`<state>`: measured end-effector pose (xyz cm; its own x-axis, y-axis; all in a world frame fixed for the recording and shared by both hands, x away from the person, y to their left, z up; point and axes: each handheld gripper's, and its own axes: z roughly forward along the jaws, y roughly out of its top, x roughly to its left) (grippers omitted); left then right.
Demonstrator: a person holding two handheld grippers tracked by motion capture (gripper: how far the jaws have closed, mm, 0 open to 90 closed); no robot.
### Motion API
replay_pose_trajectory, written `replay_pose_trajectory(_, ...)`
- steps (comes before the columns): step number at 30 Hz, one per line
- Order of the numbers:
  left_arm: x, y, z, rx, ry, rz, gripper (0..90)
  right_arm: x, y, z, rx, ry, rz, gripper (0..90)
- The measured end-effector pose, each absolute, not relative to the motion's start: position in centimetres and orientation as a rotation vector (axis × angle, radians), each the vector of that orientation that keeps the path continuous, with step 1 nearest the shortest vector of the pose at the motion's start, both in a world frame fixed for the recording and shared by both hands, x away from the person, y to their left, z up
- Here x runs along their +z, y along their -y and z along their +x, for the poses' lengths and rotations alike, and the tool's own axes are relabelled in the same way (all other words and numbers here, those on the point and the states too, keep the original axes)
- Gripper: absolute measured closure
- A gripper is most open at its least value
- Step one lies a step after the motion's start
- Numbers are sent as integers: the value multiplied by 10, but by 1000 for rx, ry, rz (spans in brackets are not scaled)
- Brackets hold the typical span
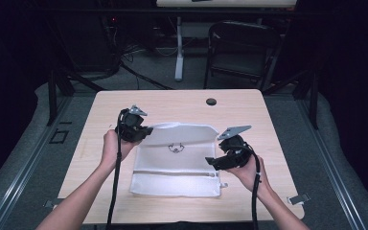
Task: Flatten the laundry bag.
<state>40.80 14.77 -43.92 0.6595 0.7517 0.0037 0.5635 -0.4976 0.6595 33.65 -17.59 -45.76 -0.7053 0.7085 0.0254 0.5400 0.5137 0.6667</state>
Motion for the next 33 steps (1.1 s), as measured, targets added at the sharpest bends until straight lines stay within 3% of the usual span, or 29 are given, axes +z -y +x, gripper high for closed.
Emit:
replay_pose_trajectory(6,-439,-146,414,387,-1023,2238,879,-483,166,335,914,-2606,1042,153)
replay_pose_trajectory(24,-445,-144,433,416,-1066,2250,879,-532,133,336,747,-2783,945,193)
replay_pose_trajectory(28,-446,-144,438,422,-1075,2249,879,-535,130,335,737,-2780,911,265)
replay_pose_trajectory(29,-446,-144,439,430,-1075,2250,879,-536,129,335,740,-2797,896,416)
replay_pose_trajectory(30,-447,-143,440,431,-1080,2250,879,-536,129,335,740,-2797,896,416)
replay_pose_trajectory(31,-447,-143,442,438,-1085,2248,879,-539,126,334,740,-2791,900,530)
replay_pose_trajectory(32,-448,-143,444,440,-1086,2249,879,-539,126,334,740,-2791,900,530)
replay_pose_trajectory(33,-449,-142,446,446,-1089,2252,878,-541,125,333,738,-2790,895,587)
